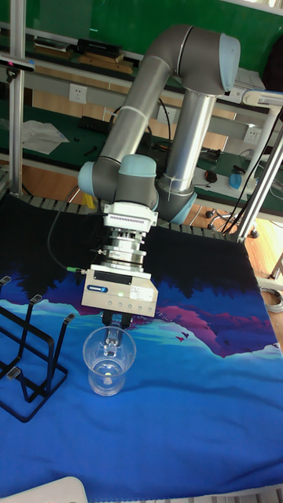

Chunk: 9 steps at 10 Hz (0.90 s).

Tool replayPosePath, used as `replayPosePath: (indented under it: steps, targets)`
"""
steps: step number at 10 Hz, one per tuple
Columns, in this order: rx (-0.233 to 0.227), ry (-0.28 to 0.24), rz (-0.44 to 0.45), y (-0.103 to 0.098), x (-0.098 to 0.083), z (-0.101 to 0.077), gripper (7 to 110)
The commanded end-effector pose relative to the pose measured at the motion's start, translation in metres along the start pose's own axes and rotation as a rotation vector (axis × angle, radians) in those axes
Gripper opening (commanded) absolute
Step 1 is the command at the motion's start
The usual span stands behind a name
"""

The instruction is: Put the cup on the cup rack

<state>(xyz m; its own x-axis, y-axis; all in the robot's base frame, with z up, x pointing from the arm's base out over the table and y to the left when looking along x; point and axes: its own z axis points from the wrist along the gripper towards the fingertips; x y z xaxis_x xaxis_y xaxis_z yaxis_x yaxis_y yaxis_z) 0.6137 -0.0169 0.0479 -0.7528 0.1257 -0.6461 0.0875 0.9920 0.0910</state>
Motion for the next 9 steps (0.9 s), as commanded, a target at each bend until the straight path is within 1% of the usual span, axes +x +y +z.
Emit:
replayPosePath:
  steps: [1,3,9]
  targets:
    - [-0.009,-0.008,0.018,-0.002,-0.009,-0.003,7]
    - [-0.009,-0.008,0.020,-0.001,-0.011,-0.003,7]
    - [0.003,0.004,0.011,0.001,-0.026,-0.005,7]
